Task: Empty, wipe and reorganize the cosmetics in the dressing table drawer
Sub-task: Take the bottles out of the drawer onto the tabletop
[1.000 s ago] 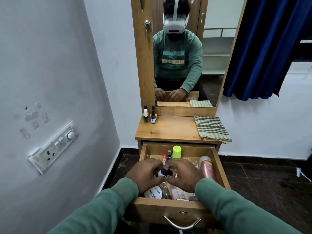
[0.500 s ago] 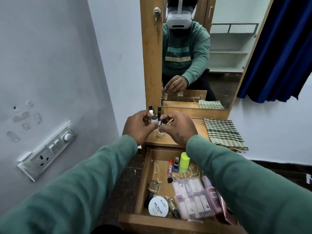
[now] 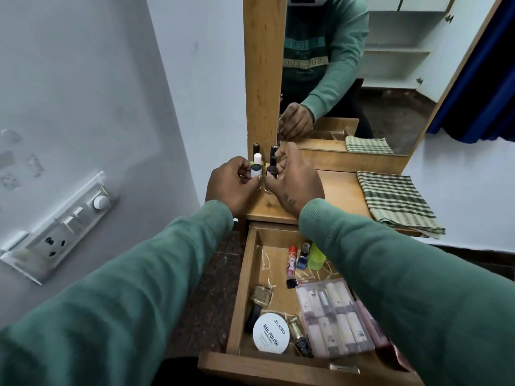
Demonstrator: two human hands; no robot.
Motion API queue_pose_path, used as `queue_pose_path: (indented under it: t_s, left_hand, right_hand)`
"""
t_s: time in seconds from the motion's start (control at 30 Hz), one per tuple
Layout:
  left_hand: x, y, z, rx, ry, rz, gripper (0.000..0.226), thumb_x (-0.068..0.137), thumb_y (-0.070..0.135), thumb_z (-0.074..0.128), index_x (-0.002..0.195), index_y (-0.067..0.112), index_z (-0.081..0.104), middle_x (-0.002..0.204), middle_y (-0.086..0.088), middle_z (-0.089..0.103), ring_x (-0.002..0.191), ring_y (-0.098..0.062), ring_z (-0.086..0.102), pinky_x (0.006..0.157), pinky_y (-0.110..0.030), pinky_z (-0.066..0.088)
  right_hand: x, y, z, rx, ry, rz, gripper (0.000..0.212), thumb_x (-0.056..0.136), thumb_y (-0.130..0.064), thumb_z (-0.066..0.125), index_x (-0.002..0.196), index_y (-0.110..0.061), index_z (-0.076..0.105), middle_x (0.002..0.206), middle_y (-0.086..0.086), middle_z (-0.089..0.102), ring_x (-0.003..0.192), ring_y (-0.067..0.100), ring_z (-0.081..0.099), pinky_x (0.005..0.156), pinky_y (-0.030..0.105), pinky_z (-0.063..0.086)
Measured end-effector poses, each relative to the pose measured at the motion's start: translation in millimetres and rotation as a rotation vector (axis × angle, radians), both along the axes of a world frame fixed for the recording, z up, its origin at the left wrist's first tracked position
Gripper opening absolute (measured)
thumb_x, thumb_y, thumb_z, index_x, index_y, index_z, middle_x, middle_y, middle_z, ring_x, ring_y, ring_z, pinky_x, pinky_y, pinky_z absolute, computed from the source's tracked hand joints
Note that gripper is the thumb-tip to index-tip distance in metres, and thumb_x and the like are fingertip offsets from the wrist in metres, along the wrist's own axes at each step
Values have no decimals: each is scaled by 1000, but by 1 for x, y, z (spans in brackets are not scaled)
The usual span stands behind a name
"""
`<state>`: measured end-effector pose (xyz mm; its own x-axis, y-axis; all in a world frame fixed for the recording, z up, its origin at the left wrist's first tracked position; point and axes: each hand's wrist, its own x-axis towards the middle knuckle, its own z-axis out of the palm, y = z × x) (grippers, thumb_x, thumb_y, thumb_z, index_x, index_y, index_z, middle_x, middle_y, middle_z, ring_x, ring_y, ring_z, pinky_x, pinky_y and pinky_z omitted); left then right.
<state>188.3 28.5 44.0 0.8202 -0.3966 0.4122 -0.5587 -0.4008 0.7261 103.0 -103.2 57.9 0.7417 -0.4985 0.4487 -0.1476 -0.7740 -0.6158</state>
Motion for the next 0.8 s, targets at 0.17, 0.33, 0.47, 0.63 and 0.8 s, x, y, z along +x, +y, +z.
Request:
queue_pose_path:
  t_s: [0.17,0.33,0.47,0.63,0.8]
  left_hand:
    - [-6,-4,-4,0,19,13,21,82,23,79,95,22,62,79,11,66,75,-5,64,74,-32,58]
    - [-7,-5,-6,20,24,20,25,80,17,79,96,23,61,81,13,66,76,-7,66,78,-36,59]
    - [-8,-3,-10,4,35,9,34,79,16,80,104,25,60,89,8,68,83,-13,68,82,-40,60]
    - [-20,9,-20,-21,-62,1,49,78,20,82,116,27,52,114,7,58,101,-11,58,92,-32,55]
    - [-54,37,-22,160,-429,-131,23,81,25,75,96,19,58,101,1,56,92,-18,52,81,-33,46]
  right_hand:
    - [-4,5,-10,20,56,-21,50,82,-32,81,114,-30,43,89,-1,67,79,25,65,75,45,59]
    - [-6,3,-16,26,81,-42,49,83,-21,79,116,-27,43,89,4,68,78,28,65,75,46,59]
    - [-9,2,-16,36,78,-33,52,81,-18,81,116,-27,44,90,3,66,79,25,64,75,43,59]
    - [-27,6,-22,3,29,6,47,81,-19,81,108,-32,45,91,-7,58,77,16,59,66,30,52]
    - [-68,17,-26,-141,-12,149,28,90,-20,71,91,-33,47,88,-11,55,72,8,51,60,24,45]
